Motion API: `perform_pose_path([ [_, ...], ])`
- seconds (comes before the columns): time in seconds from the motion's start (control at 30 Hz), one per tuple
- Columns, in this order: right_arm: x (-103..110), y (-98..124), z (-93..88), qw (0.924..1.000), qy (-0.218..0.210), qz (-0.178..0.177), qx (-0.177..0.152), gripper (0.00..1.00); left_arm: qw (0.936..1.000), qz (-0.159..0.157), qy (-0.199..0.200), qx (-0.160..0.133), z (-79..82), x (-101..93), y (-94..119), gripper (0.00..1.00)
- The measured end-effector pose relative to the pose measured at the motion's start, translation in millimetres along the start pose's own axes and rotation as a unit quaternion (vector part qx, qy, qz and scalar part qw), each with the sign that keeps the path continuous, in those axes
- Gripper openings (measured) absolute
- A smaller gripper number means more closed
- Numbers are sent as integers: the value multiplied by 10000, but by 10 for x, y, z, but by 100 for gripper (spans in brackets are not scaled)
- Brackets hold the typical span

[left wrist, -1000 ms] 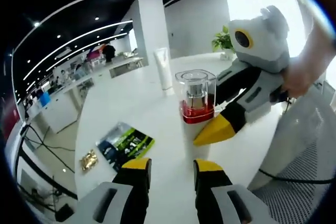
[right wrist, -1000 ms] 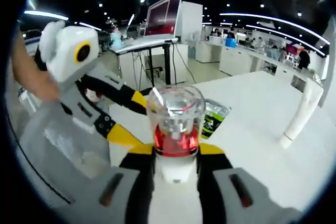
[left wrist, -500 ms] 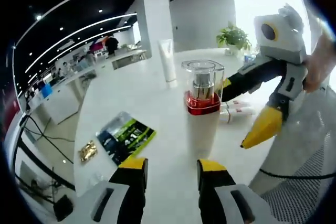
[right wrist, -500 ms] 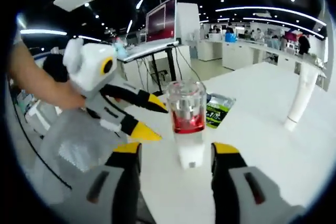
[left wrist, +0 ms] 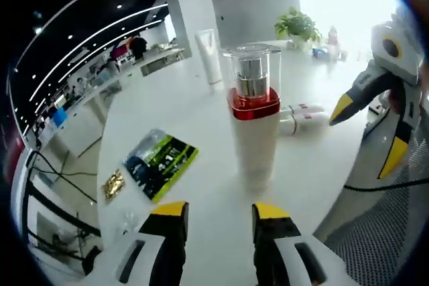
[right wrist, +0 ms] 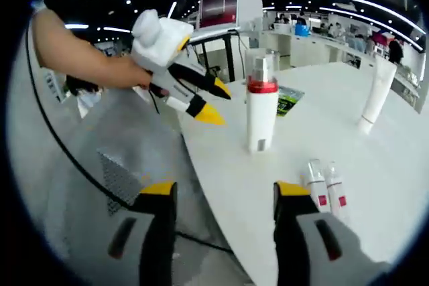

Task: Arrange the skincare products in the storage area until every visible bottle or jar stands upright without overlapping.

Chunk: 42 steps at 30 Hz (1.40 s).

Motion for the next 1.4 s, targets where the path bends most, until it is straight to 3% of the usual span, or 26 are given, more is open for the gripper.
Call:
perform_pose_path([
  [0.03,-32,22,-37,9996,-76,-38,273,58,10000,6,26,-13,4,9,3,38],
  [0.07,-77,37,-32,9992,-127,-129,347,57,10000,22,87,-22,16,28,7,38],
  [0.1,-168,47,9,9989,-146,-397,187,55,9999,58,137,-43,20,46,8,38],
  [0.2,-201,87,-20,9974,-271,-567,339,54,9997,80,225,45,-2,88,-17,38],
  [0.37,-129,108,-59,9979,31,-458,447,53,9988,147,464,-101,28,134,35,34],
  [0.4,-129,95,-56,9983,-6,-425,406,53,9958,162,897,-81,11,149,32,34],
  [0.43,-130,84,-56,9984,-38,-405,387,53,9936,57,1123,-80,18,144,35,37],
  [0.53,-139,67,-58,9983,-87,-395,420,53,9939,19,1079,-236,82,176,97,40],
  [0.57,-138,72,-49,9983,-58,-411,398,53,9902,-280,1343,-277,89,122,97,42],
  [0.6,-129,77,-42,9984,-39,-414,370,53,9846,-520,1668,-31,32,91,84,45],
  [0.63,-128,76,-42,9985,-33,-411,369,53,9833,-548,1735,70,8,88,83,49],
  [0.87,-177,81,-45,9986,-193,-432,247,51,9829,-658,1717,-90,86,33,91,56],
  [0.97,-205,90,-72,9979,-333,-478,281,49,9826,-790,1653,-316,285,-75,30,59],
  [1.03,-217,114,-80,9977,-333,-523,264,48,9787,-1067,1699,-439,403,-197,-24,66],
  [1.1,-244,136,-82,9973,-393,-579,211,48,9783,-1083,1689,-521,462,-260,-76,71],
  [1.2,-276,147,-88,9967,-500,-617,162,47,9808,-1053,1578,-450,471,-313,-138,66],
  [1.4,-310,143,-126,9954,-672,-643,226,44,9727,-1202,1935,-456,518,-374,-283,60],
])
Point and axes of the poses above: the point that each gripper's makers call its tool centre point, and the gripper's own axes: y roughly backward along the fingers, x roughly to its left, z roughly out of its top, the point moved 6 cm from there along y, roughly backward along the fingers, and after that the axes turned 9 degrees about y, right-handed, at the moved point
